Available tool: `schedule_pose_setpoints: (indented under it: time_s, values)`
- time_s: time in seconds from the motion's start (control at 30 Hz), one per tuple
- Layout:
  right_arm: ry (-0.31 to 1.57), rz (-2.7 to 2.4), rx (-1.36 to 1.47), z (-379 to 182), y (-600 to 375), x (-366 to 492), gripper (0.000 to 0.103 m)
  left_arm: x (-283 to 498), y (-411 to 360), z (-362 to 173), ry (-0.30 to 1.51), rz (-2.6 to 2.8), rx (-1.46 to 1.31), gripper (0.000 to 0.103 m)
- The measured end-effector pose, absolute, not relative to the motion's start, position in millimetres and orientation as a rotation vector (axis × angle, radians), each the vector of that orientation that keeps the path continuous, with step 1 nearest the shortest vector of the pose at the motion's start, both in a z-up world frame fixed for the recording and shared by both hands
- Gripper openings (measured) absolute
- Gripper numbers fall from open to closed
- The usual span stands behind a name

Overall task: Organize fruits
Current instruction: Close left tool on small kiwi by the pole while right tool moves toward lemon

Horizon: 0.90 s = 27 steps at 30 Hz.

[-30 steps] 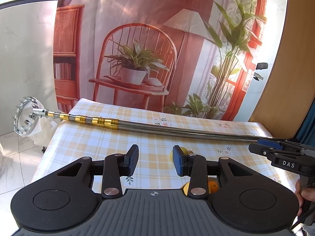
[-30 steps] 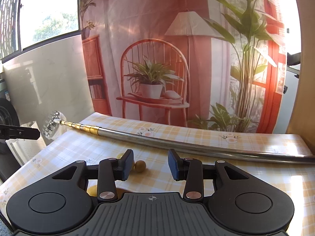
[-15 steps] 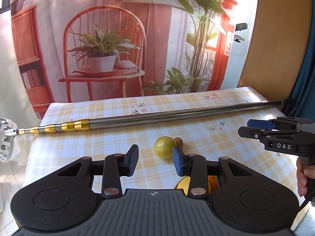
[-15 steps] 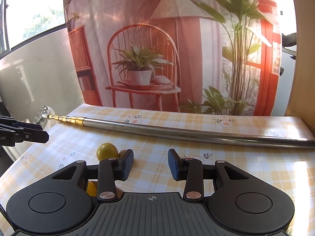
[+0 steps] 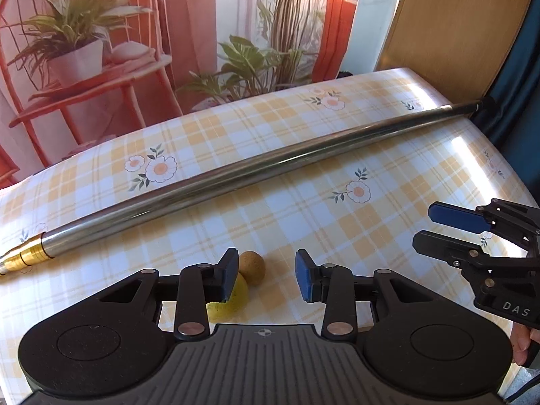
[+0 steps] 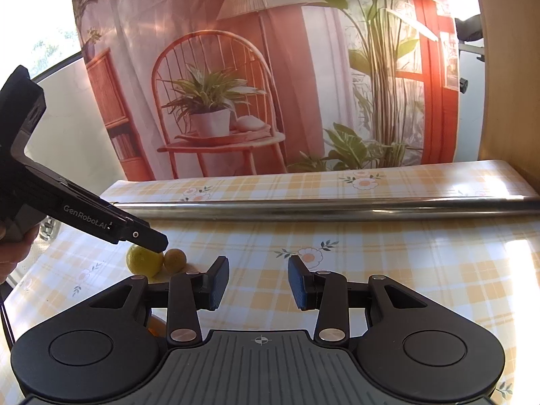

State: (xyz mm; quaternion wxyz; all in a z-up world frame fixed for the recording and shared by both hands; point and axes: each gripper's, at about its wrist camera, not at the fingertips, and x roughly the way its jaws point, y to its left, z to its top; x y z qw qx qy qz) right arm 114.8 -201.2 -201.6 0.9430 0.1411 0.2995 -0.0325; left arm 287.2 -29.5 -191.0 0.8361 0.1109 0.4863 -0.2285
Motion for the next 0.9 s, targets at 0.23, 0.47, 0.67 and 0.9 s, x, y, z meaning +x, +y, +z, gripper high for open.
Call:
schedule_pose_setpoints:
  time_s: [0.23, 0.47, 0.67, 0.9]
  values:
    - [0.623, -0.070, 0.324, -214.6, -210.9, 112.0, 0.036, 314.0, -45.7, -212.6, 1.123, -0.456, 0.320, 0.038]
    - [0.624, -0.069, 0.343, -218.5, -213.1, 110.4, 0.036, 317.1, -59.2, -221.9, 1.165, -0.455, 0.403, 0.034]
    - [0.624, -0.071, 0.349, -218.9, -214.4, 109.3, 0.036, 312.3, -62.9, -226.9, 1.153, -0.440, 0.447, 0.027]
    - [0.625, -0.062, 0.361, -215.2, -214.5, 107.2, 0.036, 297.6, -42.4, -208.6, 1.046, -0.453, 0.271, 0.027]
